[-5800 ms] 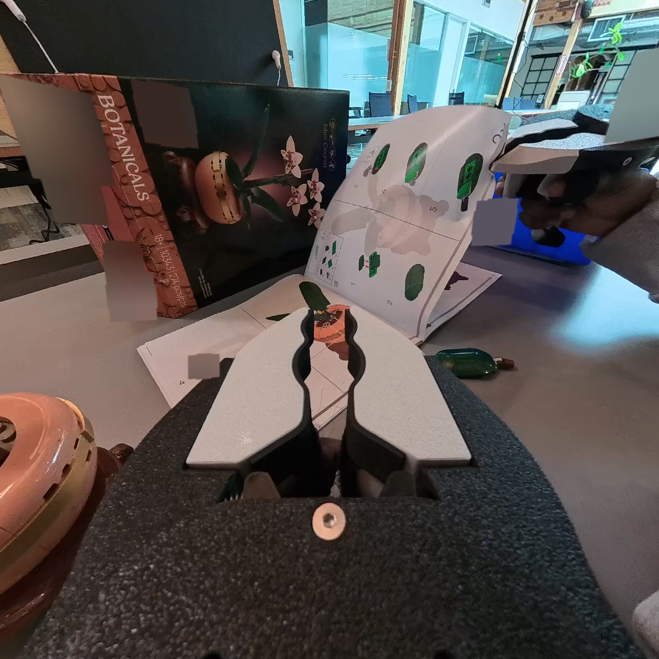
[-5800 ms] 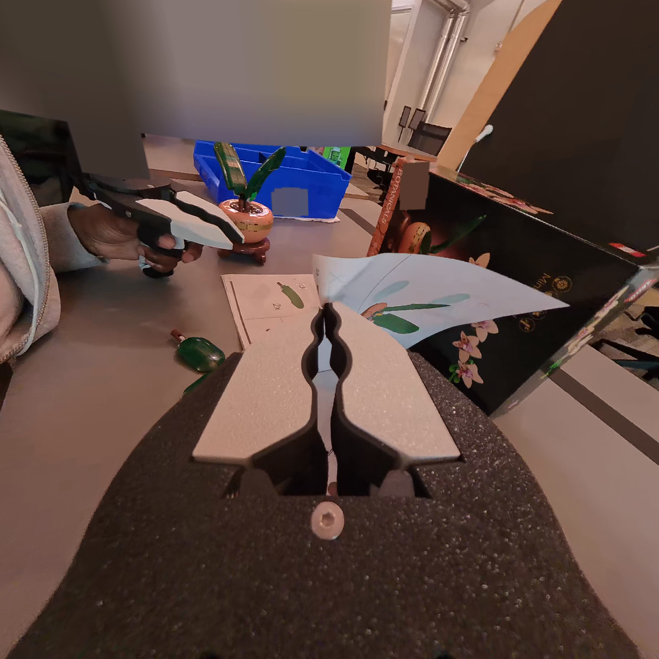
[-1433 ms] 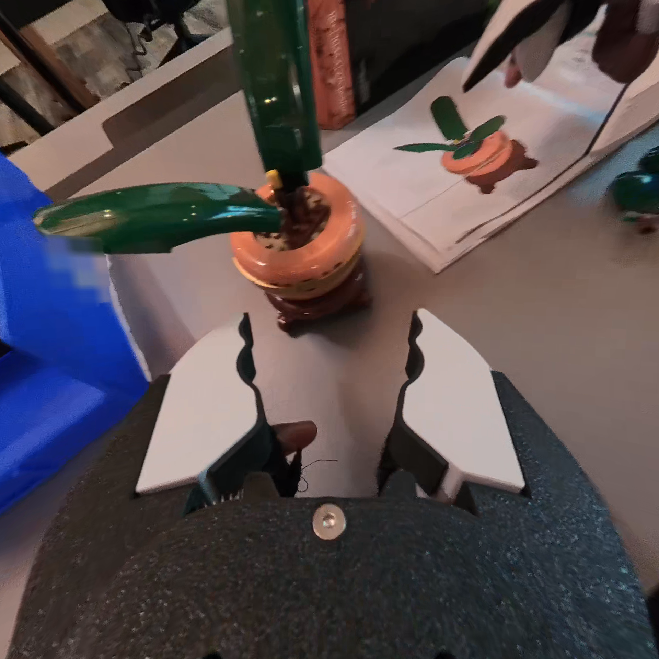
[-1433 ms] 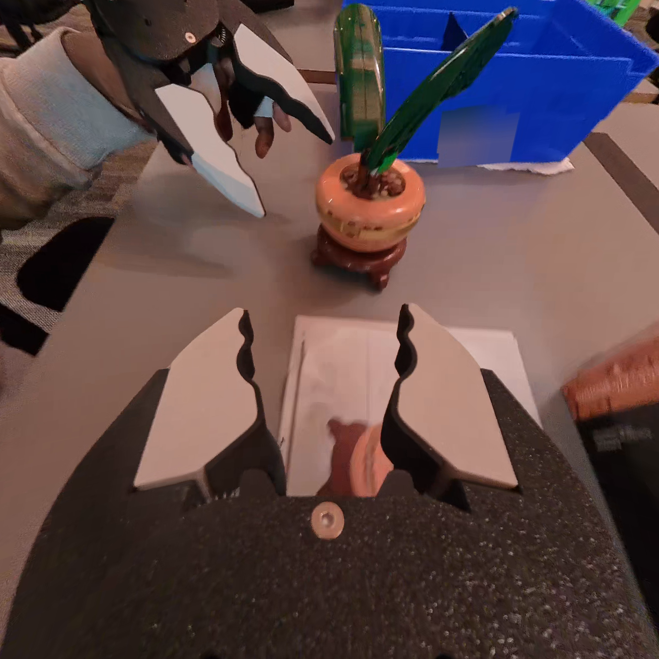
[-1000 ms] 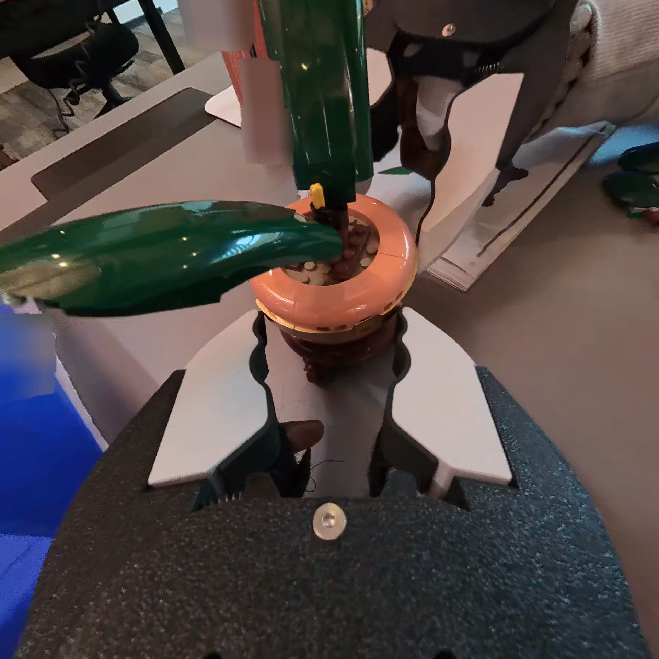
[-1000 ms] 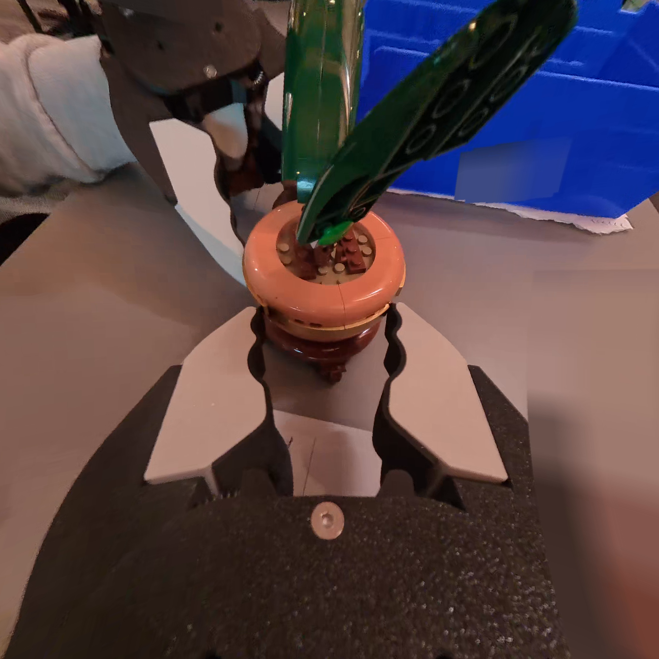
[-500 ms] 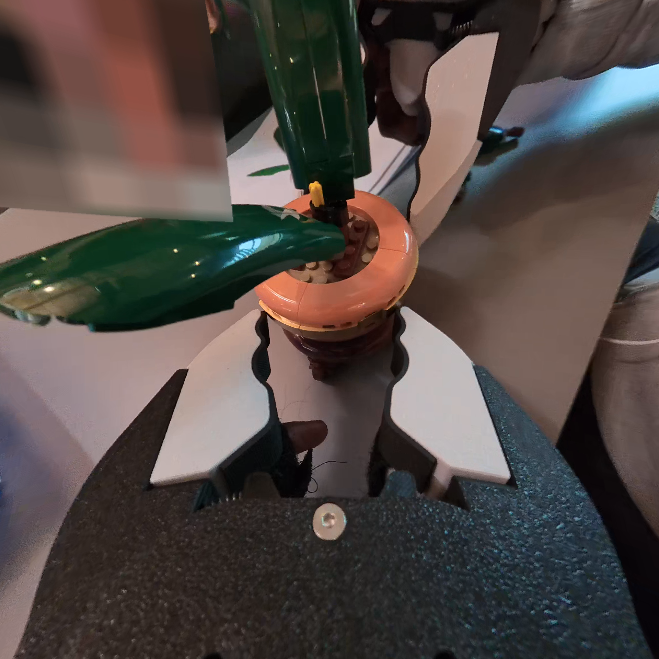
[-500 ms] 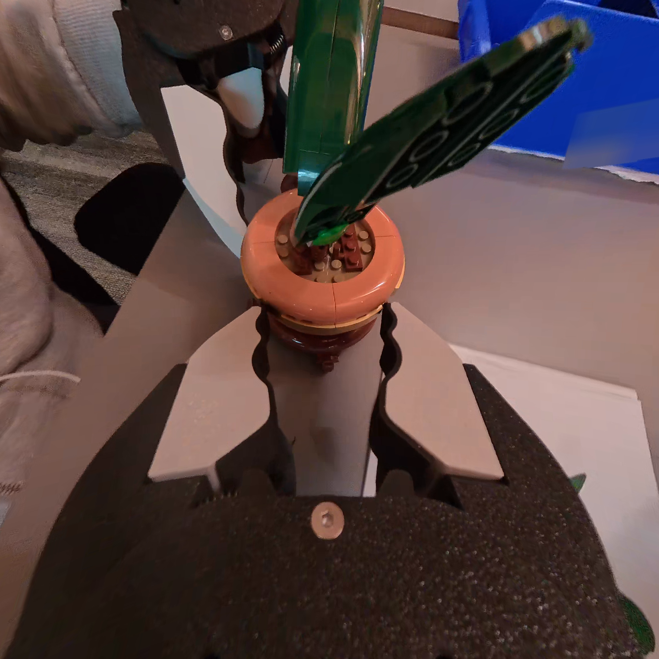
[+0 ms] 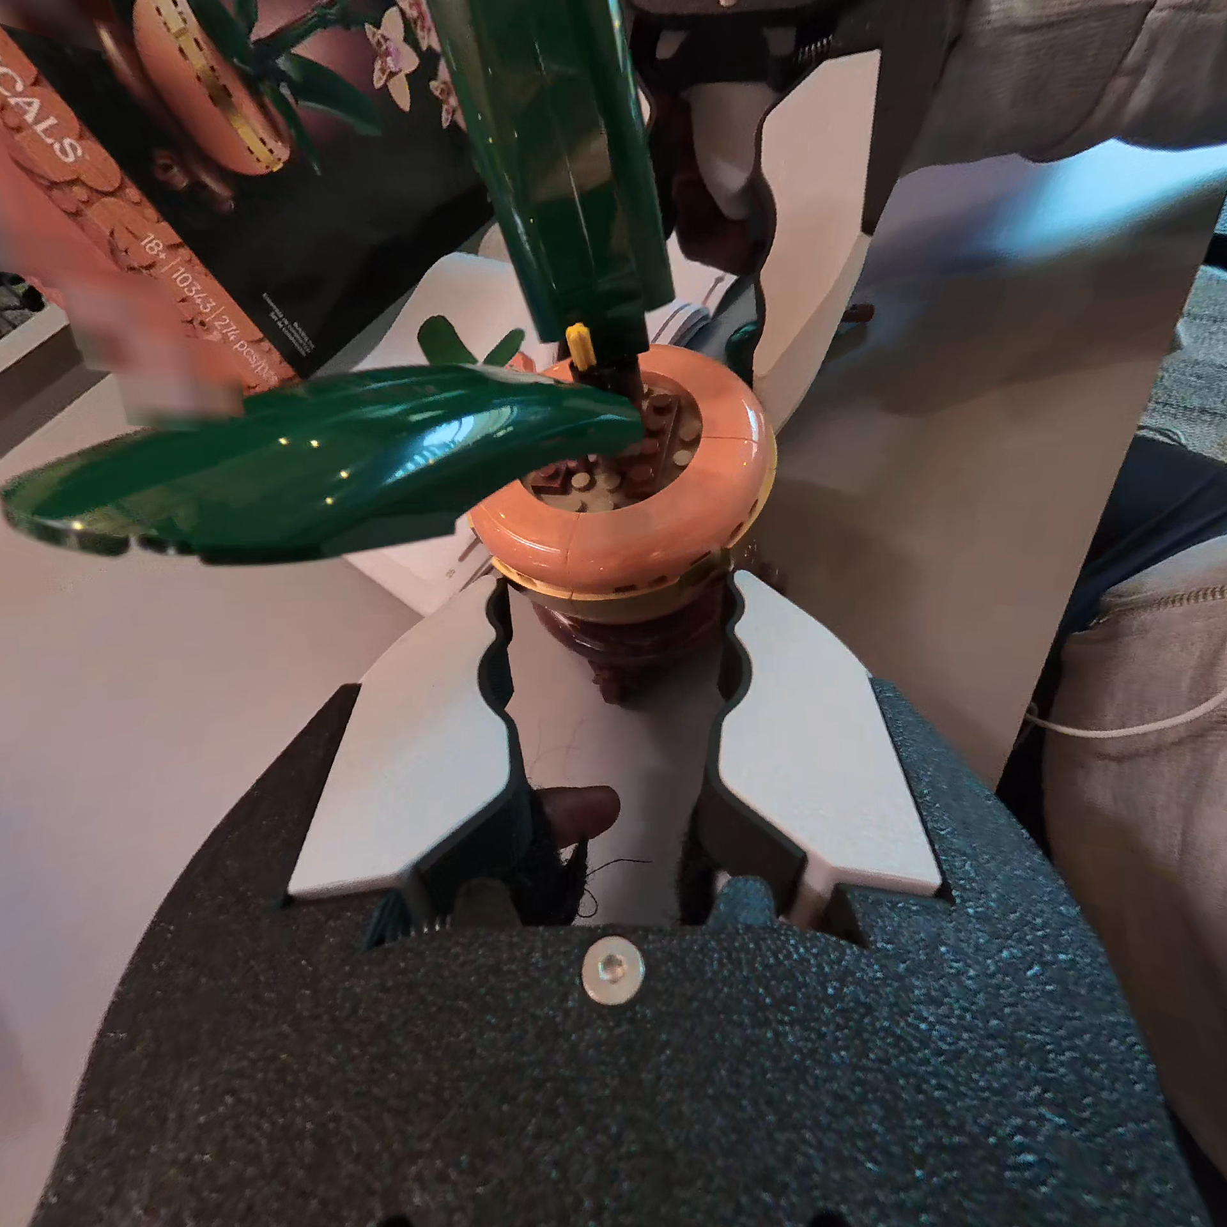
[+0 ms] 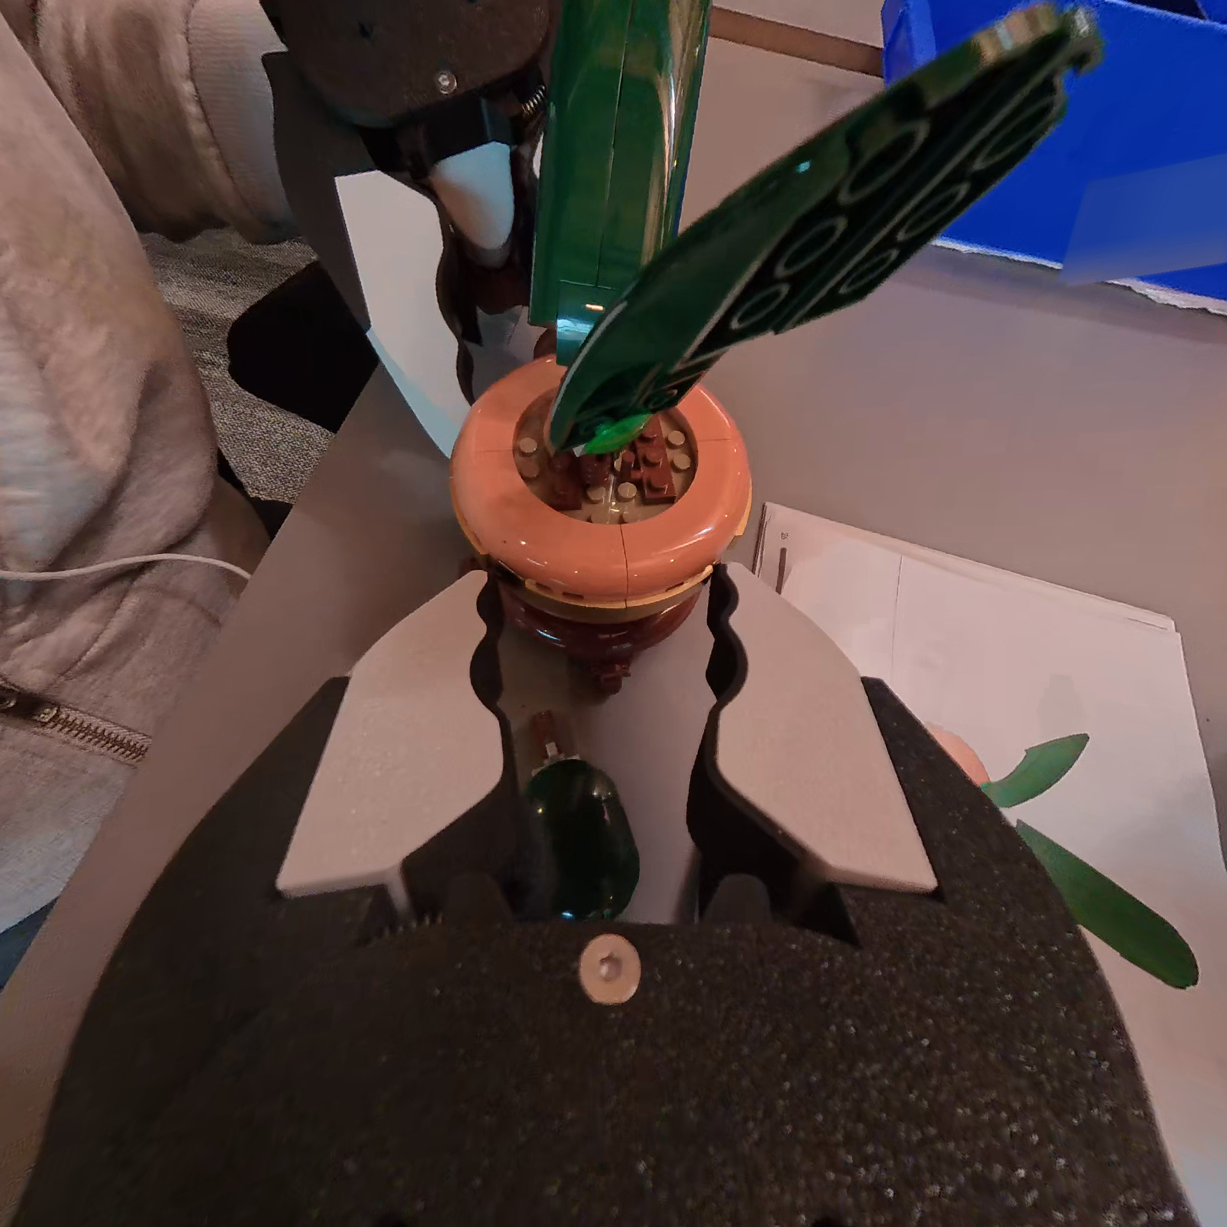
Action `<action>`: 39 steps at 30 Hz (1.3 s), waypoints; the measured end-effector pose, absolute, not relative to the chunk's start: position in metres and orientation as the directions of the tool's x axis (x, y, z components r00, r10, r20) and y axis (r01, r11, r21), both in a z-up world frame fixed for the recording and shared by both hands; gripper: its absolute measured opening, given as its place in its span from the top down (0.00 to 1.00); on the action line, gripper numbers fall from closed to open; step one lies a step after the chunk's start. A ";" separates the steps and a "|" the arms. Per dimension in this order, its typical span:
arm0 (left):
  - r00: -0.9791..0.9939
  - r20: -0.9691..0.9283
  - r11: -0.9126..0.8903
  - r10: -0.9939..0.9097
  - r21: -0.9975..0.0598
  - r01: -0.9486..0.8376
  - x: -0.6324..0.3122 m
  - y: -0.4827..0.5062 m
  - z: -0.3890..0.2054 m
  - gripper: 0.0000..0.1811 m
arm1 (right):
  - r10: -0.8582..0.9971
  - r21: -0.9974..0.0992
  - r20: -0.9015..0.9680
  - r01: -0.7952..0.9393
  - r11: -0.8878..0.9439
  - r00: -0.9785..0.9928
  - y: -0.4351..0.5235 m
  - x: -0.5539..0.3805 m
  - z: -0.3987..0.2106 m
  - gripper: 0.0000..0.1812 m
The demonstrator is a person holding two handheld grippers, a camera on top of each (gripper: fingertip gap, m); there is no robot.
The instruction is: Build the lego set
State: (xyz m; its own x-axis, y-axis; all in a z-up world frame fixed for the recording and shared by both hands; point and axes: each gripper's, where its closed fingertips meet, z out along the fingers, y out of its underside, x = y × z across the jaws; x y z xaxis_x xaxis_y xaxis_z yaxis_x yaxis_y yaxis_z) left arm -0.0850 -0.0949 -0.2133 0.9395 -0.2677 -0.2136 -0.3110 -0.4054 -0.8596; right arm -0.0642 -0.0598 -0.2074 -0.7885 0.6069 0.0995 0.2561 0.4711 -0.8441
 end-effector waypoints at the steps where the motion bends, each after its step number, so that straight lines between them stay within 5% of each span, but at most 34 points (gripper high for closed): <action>1: 0.937 -0.216 -0.399 -0.276 -0.861 -0.316 -0.084 -0.094 -0.213 0.67 | 0.613 -0.844 0.104 0.257 0.471 -0.783 -0.059 -0.064 -0.207 0.67; 14: 0.901 -0.162 -0.320 -0.403 -0.897 -0.305 -0.081 -0.093 -0.209 0.68 | 0.678 -0.880 0.088 0.262 0.396 -0.730 -0.049 -0.050 -0.195 0.71; 20: 0.913 0.020 -0.300 -0.408 -0.947 -0.114 -0.075 -0.099 -0.188 0.68 | 0.631 -0.925 0.015 0.229 0.304 -0.776 -0.042 -0.059 -0.185 0.70; 39: 0.912 0.027 -0.324 -0.409 -0.939 -0.117 -0.082 -0.095 -0.198 0.67 | 0.567 -0.935 -0.083 0.260 0.239 -0.819 -0.050 -0.055 -0.191 0.72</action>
State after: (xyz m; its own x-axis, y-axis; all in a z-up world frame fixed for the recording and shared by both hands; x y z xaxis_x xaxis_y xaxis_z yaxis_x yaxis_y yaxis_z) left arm -0.0818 -0.0949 -0.1977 0.9119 -0.4095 0.0273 -0.1172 -0.3236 -0.9389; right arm -0.0553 -0.0498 -0.1912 -0.8195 0.5670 -0.0831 0.2603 0.2391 -0.9355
